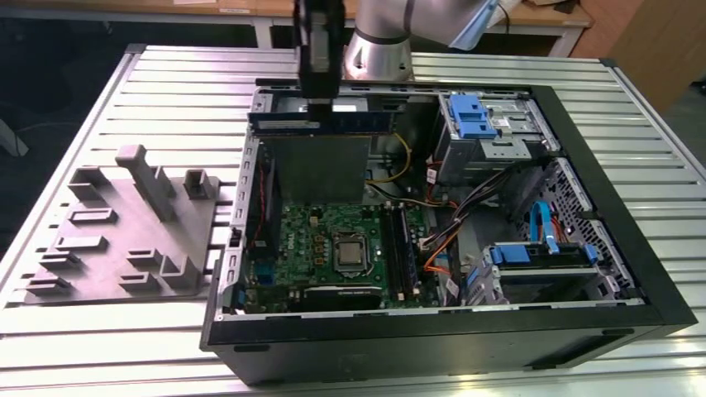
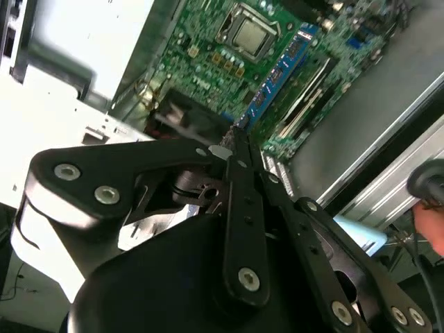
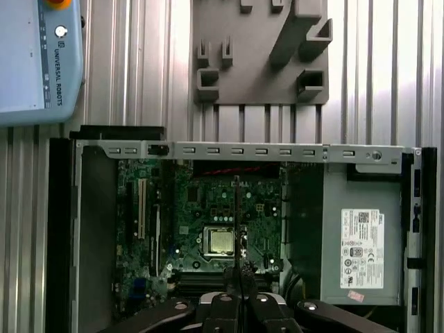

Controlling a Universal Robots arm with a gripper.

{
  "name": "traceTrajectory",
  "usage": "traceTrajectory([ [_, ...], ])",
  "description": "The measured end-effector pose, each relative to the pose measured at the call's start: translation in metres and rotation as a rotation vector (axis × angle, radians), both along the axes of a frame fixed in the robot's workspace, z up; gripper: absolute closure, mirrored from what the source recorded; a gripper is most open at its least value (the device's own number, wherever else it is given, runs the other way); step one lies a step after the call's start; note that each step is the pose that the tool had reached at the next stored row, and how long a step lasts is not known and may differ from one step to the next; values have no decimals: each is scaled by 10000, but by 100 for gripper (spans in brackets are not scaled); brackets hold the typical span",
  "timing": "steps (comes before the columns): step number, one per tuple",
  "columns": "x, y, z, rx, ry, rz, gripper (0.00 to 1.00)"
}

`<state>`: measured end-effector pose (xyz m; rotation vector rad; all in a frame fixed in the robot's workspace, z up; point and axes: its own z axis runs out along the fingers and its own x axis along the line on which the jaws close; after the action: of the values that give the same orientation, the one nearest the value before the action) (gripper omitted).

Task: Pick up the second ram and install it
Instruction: 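Pick up the second ram and move it above second insertion slot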

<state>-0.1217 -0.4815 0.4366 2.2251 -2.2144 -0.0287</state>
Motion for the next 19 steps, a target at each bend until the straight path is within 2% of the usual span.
traceTrajectory([
  [4, 122, 0, -7, 1, 0, 1, 89],
  [10, 126, 1, -10, 8, 1, -1, 89],
  [14, 147, 0, -62, 101, 1, -1, 89],
  [19, 206, 0, -133, 123, 4, -7, 89],
])
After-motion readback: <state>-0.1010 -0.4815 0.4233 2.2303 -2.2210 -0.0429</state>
